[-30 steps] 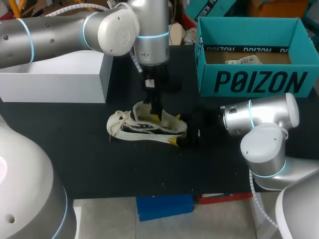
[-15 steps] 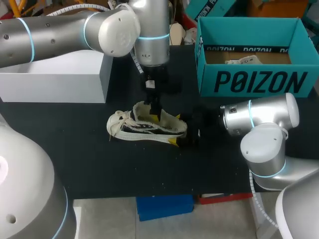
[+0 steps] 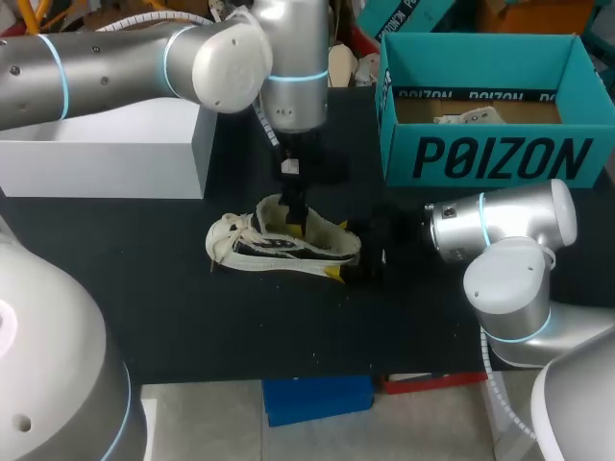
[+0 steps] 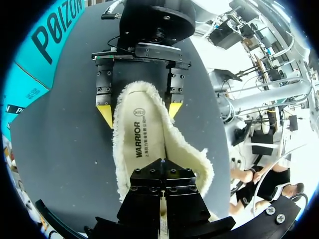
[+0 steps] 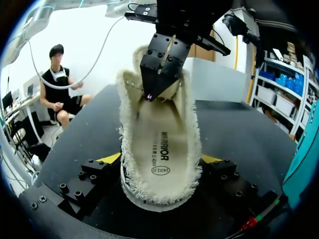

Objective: Take the shoe out of the shoebox, open the shoe tongue, remove and reinsert the insole, then place the shoe into the shoebox

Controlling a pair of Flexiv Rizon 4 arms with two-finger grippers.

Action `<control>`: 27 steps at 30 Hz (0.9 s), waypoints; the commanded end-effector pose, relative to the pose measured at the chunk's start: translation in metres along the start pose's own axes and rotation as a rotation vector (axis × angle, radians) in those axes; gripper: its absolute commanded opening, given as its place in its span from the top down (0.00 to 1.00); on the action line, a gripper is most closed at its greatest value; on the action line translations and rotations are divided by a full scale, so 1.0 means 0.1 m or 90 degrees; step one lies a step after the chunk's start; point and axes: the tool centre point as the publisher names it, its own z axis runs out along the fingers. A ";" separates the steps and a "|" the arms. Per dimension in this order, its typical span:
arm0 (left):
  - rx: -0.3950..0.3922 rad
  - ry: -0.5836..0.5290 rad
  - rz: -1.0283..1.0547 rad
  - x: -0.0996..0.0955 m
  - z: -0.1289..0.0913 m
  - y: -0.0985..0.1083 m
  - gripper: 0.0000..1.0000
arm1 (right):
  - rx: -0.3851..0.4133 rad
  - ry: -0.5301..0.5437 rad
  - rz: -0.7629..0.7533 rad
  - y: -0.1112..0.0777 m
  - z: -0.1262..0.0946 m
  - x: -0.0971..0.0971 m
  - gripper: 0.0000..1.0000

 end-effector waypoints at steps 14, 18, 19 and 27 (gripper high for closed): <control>0.006 -0.020 -0.010 0.03 0.25 -0.04 1.00 | 0.000 -0.001 0.001 -0.02 0.01 0.00 1.00; 0.023 -0.023 0.000 0.02 0.30 -0.04 1.00 | 0.000 -0.001 0.001 -0.02 0.01 0.00 1.00; 0.021 -0.021 -0.002 0.02 0.31 -0.03 1.00 | 0.000 -0.001 0.001 -0.02 0.01 0.00 1.00; 0.033 -0.009 -0.001 0.00 0.42 -0.01 1.00 | 0.000 -0.001 0.001 -0.02 0.01 0.00 1.00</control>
